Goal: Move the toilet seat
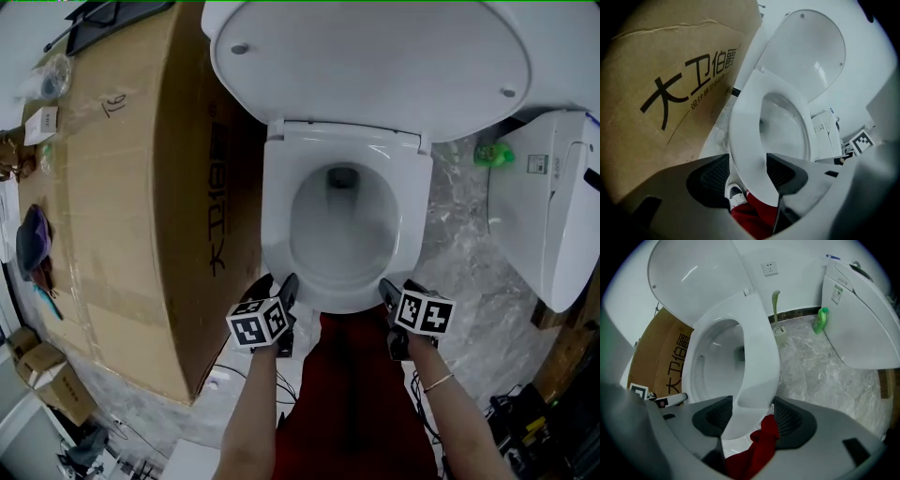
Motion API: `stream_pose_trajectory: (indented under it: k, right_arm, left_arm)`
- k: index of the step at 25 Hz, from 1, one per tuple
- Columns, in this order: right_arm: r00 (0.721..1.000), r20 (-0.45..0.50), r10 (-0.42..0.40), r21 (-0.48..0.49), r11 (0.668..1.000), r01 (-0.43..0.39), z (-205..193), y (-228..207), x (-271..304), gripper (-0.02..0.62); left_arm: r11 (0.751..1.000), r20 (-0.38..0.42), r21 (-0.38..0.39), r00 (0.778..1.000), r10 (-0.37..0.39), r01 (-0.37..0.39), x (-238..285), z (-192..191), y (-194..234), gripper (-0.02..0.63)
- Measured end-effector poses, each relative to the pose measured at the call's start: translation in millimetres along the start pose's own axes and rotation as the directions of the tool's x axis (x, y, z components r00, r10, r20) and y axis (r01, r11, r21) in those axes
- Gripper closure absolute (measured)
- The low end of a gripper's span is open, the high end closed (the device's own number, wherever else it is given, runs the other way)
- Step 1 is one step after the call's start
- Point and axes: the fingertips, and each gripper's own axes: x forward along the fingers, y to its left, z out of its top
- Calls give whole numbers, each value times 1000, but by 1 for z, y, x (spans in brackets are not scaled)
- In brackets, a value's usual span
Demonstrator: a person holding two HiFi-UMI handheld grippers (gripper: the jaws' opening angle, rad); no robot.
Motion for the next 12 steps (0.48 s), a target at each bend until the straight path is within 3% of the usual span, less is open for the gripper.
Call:
stream_pose_trajectory:
  k: [12]
  right_arm:
    - [1000, -1, -4, 34, 999, 4, 0, 2, 0, 330]
  left_arm:
    - [999, -2, -43, 1000, 1, -1, -2, 3, -3, 382]
